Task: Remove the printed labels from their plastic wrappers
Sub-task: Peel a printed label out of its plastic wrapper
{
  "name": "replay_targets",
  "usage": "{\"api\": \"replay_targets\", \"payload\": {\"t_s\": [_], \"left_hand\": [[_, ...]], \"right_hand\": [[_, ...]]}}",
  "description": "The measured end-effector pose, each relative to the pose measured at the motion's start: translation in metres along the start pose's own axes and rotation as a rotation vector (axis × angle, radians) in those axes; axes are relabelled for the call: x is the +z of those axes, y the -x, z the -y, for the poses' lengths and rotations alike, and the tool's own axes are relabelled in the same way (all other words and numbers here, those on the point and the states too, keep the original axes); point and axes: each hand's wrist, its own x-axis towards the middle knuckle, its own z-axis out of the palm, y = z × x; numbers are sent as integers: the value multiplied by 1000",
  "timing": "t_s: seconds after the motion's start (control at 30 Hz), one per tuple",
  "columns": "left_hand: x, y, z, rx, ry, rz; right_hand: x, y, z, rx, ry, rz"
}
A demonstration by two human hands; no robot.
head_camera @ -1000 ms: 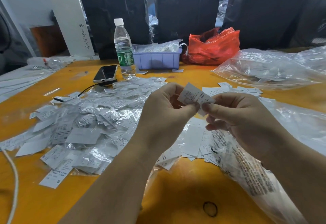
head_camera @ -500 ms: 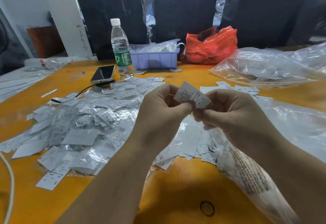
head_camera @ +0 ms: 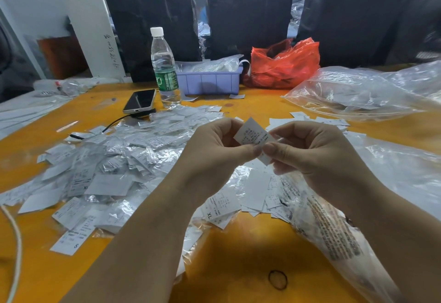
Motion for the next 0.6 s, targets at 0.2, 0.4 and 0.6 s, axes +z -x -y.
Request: {"api": "replay_targets", "payload": {"t_s": [0.2, 0.4, 0.6], "left_hand": [[2, -2, 4, 1, -17, -14], [1, -2, 5, 7, -19, -9], [3, 0, 5, 47, -55, -23]], "right_hand": [[-1, -1, 5, 80, -58, 127], [-7, -1, 7, 106, -84, 220], [-1, 0, 5, 102, -32, 201]]}}
